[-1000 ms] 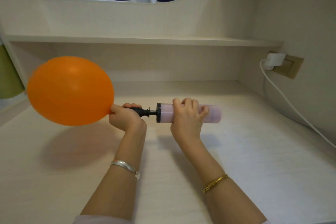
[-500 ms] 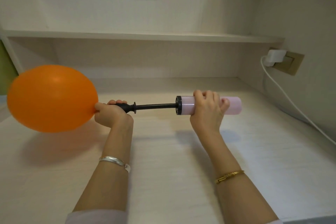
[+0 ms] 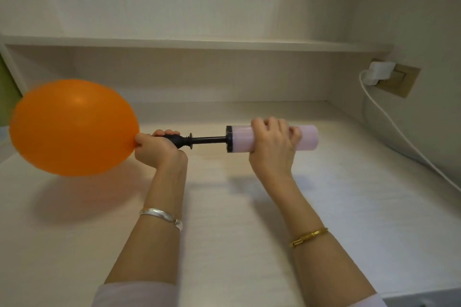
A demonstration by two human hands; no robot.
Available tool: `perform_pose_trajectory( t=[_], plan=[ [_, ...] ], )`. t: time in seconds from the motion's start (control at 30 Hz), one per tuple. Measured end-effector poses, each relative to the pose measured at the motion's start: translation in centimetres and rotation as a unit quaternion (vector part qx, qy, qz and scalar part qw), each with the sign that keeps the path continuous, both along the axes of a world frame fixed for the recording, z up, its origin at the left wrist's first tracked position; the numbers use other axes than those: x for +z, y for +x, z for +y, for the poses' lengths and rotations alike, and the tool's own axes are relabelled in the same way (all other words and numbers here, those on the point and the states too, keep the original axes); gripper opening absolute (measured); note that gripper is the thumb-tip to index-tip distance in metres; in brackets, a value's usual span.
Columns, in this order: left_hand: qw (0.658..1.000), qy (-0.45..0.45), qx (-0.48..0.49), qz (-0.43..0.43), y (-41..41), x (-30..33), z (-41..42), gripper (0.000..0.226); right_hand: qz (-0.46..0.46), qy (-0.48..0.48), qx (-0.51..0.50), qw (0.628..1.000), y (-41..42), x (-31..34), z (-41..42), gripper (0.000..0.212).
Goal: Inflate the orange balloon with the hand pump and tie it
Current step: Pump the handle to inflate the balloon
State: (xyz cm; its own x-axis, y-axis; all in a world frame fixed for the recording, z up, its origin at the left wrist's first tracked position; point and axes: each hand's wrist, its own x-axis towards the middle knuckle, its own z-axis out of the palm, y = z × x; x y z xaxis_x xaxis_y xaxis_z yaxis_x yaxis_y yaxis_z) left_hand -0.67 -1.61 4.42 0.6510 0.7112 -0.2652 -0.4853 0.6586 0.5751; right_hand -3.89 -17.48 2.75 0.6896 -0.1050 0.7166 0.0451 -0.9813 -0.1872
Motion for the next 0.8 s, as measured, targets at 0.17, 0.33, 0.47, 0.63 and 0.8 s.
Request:
perform_pose_trajectory(
  t=[0.17,0.33,0.47,0.63,0.8],
  plan=[
    [1.0,-0.01,0.012,0.012,0.1,-0.2,1.7,0.022,0.027,0.015,-0.037,0.999,0.2,0.1,-2.5,0.042],
    [1.0,0.01,0.019,0.008,0.1,0.0,0.3,0.025,0.037,0.005,-0.039,0.999,0.2,-0.2,-0.7,0.045],
    [1.0,0.023,0.003,0.001,-0.1,-0.2,-1.7,0.025,0.037,0.009,-0.003,0.999,-0.1,-0.7,2.2,0.046],
    [1.0,0.021,-0.004,0.0,-0.1,-0.3,-1.7,0.026,0.03,-0.012,0.03,0.999,-0.3,-0.7,2.7,0.046],
    [1.0,-0.01,0.001,-0.007,-0.1,-0.1,0.1,0.024,0.018,-0.014,-0.017,1.0,-0.2,0.2,-1.1,0.042]
  ],
)
